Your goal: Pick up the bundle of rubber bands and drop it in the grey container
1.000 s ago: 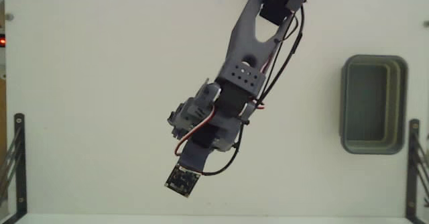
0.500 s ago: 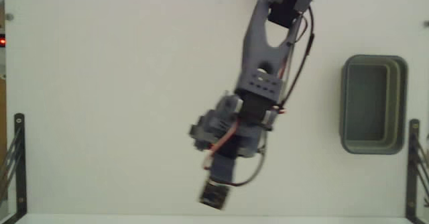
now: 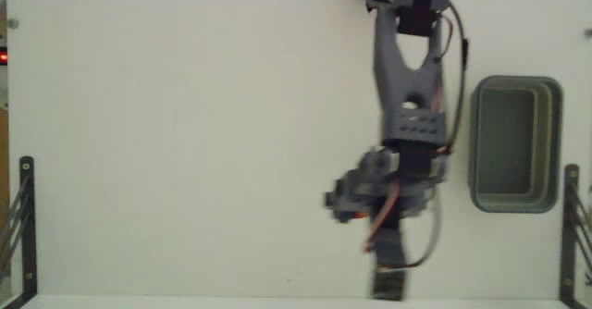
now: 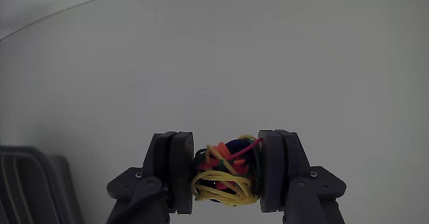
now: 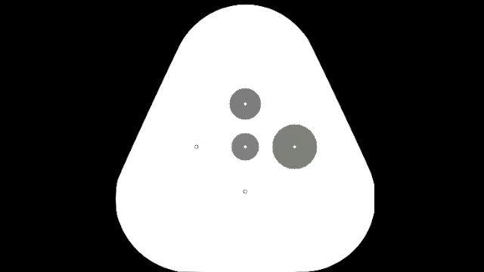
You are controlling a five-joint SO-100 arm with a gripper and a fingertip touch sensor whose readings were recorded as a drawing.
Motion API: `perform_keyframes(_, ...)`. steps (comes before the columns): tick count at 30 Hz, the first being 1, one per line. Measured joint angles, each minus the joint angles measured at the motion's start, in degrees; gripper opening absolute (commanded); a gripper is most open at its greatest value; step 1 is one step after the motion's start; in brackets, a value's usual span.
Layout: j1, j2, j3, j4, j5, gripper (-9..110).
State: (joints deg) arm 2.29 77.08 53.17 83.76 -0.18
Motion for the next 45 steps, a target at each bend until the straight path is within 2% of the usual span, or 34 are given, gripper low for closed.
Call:
perform_keyframes(27,-27.69,7.91,9.05,-0.7,-0.09,55)
perform_keyframes(45,-37.97,9.84,12.04,-1.58,-0.09,55)
